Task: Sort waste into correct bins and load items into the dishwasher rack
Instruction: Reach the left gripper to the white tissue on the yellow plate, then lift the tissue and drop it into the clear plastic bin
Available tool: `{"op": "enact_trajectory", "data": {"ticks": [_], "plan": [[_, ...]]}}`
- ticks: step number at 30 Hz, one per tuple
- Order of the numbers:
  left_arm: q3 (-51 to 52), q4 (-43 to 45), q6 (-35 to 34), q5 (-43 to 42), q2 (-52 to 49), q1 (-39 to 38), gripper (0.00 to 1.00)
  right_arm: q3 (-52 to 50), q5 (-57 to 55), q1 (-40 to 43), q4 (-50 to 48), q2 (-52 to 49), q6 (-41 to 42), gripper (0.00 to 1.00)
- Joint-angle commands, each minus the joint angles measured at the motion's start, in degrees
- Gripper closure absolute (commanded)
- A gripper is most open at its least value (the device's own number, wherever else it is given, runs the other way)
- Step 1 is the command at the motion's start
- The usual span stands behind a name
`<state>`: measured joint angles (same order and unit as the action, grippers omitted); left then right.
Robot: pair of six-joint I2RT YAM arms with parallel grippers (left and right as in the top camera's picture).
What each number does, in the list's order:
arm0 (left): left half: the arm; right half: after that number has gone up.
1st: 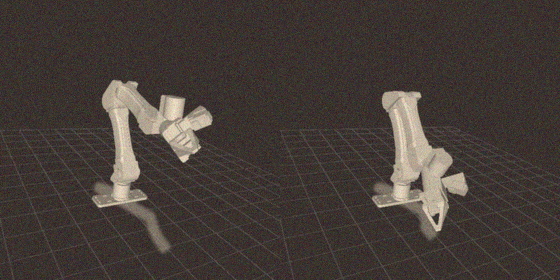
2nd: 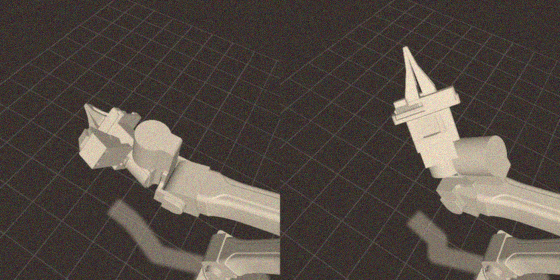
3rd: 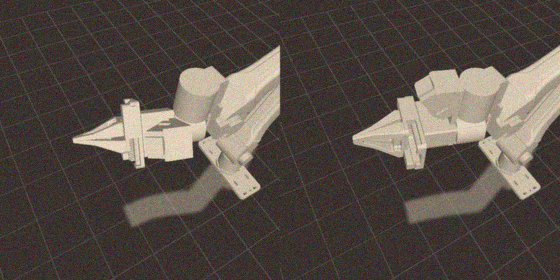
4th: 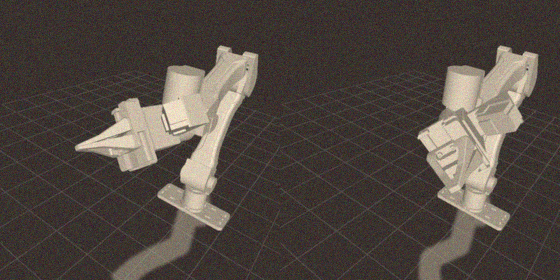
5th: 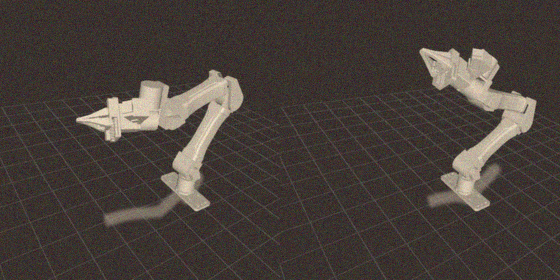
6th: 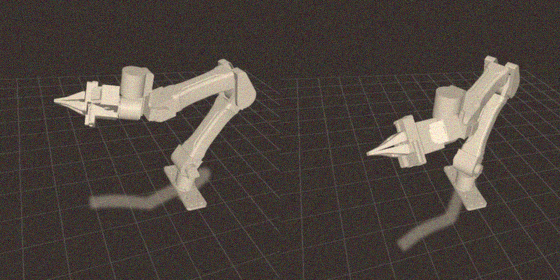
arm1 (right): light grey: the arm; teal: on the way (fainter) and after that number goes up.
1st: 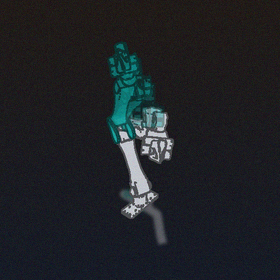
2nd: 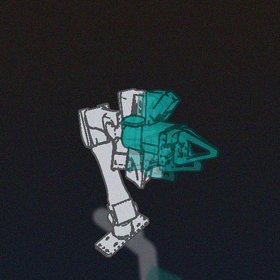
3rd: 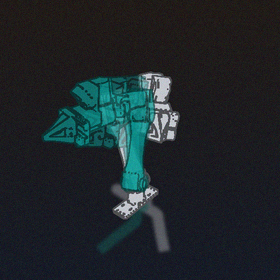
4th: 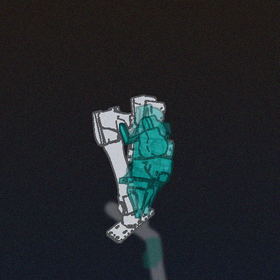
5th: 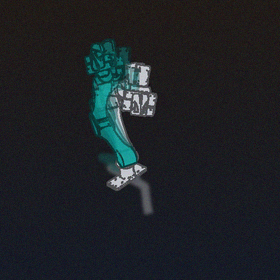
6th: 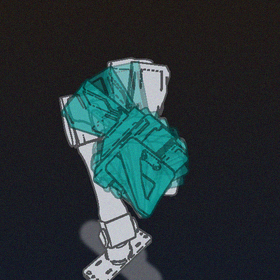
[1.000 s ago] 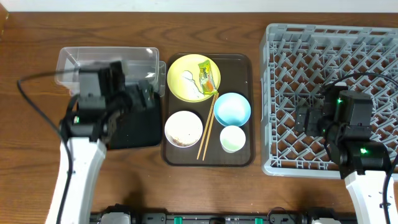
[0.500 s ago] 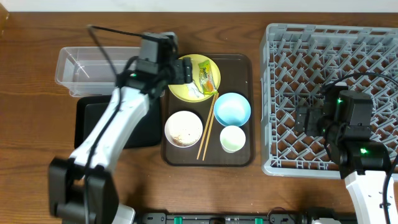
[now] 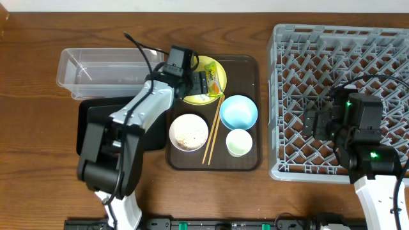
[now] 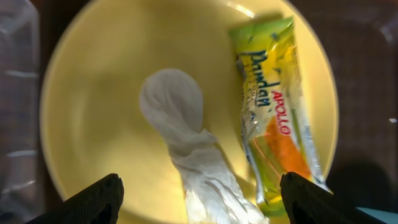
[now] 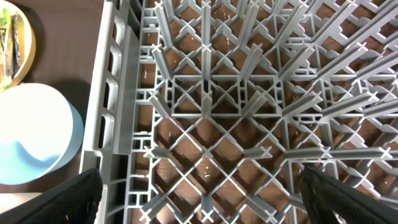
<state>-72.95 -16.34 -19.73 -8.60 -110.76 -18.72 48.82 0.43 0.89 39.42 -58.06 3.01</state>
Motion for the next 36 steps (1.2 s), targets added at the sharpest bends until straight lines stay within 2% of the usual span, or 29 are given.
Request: {"op": "enact_trajectory", "data": {"ticks": [1, 4, 9, 11, 13, 15, 19, 23, 30, 36], "plan": [[-0.90, 0.87, -0.72, 0.74, -2.23, -0.35, 0.16, 1.11, 0.28, -0.55, 0.11, 0.02, 0.81, 0.01], [-0.90, 1.73, -0.74, 0.74, -3.54, -0.39, 0.20, 1.11, 0.28, -0.55, 0.22, 0.02, 0.81, 0.01], [-0.68, 1.70, -0.74, 0.72, -5.11, -0.39, 0.35, 1.11, 0.28, -0.55, 0.24, 0.04, 0.81, 0.01], [-0.61, 1.79, -0.74, 0.72, -5.11, -0.39, 0.45, 1.11, 0.28, -0.55, 0.24, 0.04, 0.81, 0.01], [-0.63, 2.12, -0.74, 0.72, -5.09, -0.39, 0.62, 1.11, 0.28, -0.55, 0.24, 0.04, 0.81, 0.01], [-0.63, 1.99, -0.74, 0.70, -5.09, -0.39, 0.73, 1.11, 0.28, -0.55, 0.24, 0.04, 0.81, 0.01], [-0.63, 1.81, -0.76, 0.07, -4.98, -0.39, 0.91, 1.11, 0.28, -0.55, 0.24, 0.02, 0.81, 0.01], [-0.66, 1.20, -0.74, 0.11, -2.82, -0.37, 0.94, 1.11, 0.26, -0.55, 0.24, 0.04, 0.81, 0.01], [-0.66, 0.59, -0.48, 1.11, 8.17, 0.24, 0.94, 1.11, 0.24, -0.55, 0.24, 0.04, 0.79, 0.01], [-0.66, -0.74, -1.36, 11.06, 15.39, 4.04, 0.94, 1.11, 0.24, -0.55, 0.22, 0.04, 0.79, 0.01]]}}
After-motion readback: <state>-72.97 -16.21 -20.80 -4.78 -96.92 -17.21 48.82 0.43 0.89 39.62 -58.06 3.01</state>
